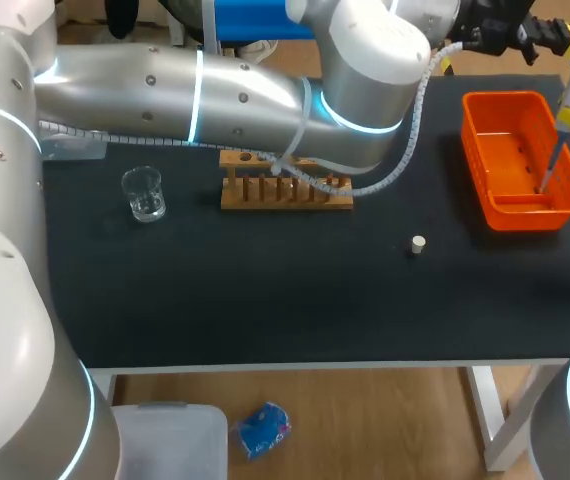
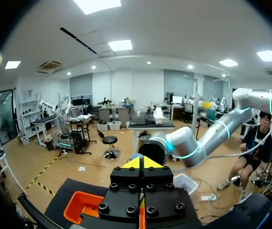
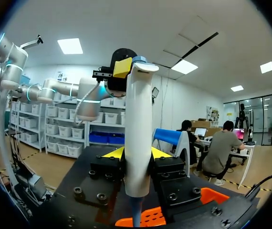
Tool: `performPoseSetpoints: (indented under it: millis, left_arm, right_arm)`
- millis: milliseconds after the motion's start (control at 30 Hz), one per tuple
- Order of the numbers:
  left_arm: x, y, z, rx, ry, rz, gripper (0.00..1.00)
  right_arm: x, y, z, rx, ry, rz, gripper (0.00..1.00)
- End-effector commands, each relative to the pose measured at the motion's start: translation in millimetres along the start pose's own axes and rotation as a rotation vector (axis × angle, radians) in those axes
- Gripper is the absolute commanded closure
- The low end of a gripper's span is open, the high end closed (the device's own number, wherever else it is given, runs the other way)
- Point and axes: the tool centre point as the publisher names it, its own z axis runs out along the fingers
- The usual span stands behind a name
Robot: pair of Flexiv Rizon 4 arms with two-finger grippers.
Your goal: Invert the test tube, pick up the pipette, mount the tip to pipette, aspirate from beaker and dispense into the tube, eject the tip, return the pipette, and cap with the stopper.
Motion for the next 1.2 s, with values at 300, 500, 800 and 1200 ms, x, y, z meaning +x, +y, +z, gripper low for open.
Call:
performPoseSetpoints:
  millis: [300, 500, 800, 1200]
  left_arm:
    - [1.8, 22.5, 11.8, 0.039, 0.007, -0.036, 1.00]
    - [-0.1, 24.5, 9.6, 0.036, 0.000, -0.047, 1.00]
    - [-3.9, 17.1, -0.4, 0.038, -0.030, -0.029, 1.00]
    - [-6.1, 10.7, 7.8, 0.039, -0.010, -0.012, 1.00]
  right_arm:
    - [-0.2, -0.1, -0.5, 0.000, 0.002, -0.001, 1.00]
    - [-0.2, -0.1, -0.5, 0.000, 0.002, -0.001, 1.00]
    - [-0.2, -0.1, -0.5, 0.000, 0.002, -0.001, 1.00]
    - [-0.2, -0.1, -0.5, 0.000, 0.002, -0.001, 1.00]
